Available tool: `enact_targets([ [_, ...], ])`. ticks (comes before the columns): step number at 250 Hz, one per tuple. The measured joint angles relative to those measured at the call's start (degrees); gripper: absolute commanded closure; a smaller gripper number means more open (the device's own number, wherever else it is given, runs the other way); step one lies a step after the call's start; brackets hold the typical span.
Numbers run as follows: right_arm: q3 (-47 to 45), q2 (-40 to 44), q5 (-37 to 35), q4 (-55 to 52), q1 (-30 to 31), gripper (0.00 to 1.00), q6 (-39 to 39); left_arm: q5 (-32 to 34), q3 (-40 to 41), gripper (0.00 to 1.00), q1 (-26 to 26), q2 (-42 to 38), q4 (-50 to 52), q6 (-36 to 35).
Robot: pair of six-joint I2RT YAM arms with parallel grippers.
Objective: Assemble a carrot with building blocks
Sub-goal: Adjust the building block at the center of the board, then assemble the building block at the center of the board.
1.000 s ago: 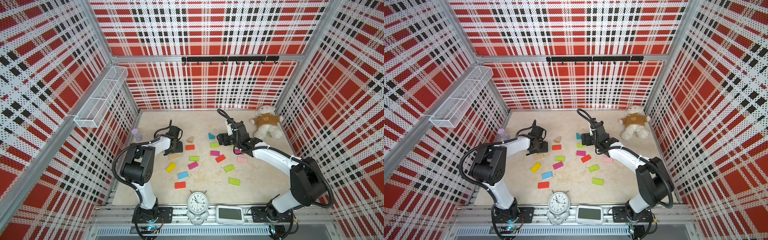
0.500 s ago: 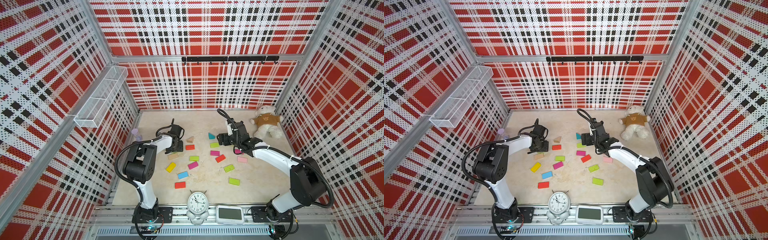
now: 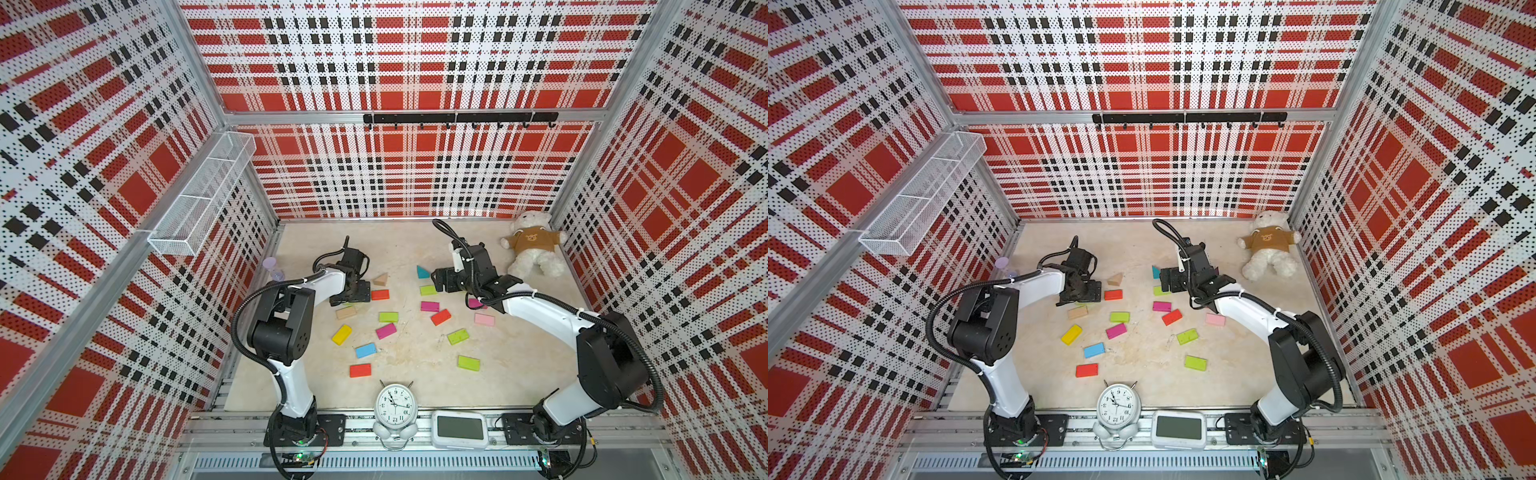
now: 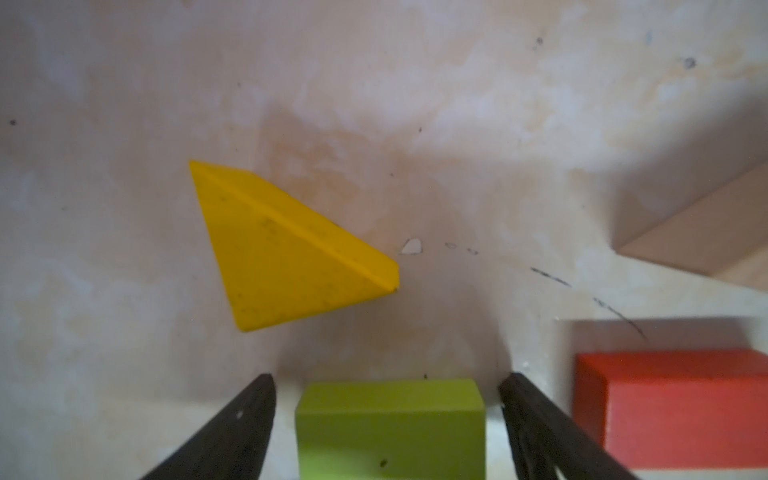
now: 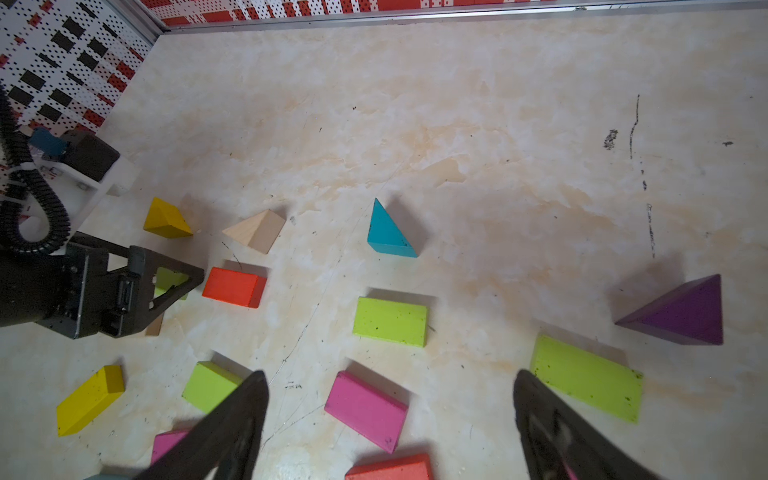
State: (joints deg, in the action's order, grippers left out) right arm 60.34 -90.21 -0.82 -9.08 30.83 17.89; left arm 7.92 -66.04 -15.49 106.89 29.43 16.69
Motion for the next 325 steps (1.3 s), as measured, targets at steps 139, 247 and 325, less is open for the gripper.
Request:
enact_targets([
  [139,18.9,-16.0,-3.8,-9.1,11.5,0.05,3.0,-2.6,12.3,0.11,6.0,-29.9,-3.8,7.0],
  [247,38.4,-34.2,-7.6,-18.4,18.8,0.05,7.8,-6.9,24.3,0.1,16.1,-47.5,-4.7,13.7],
  [325,47.4,-40.5,-10.0,-23.8,19.9,0.11,12.3,-11.3,26.1,0.11,16.2,-46.2,-8.3,15.7],
])
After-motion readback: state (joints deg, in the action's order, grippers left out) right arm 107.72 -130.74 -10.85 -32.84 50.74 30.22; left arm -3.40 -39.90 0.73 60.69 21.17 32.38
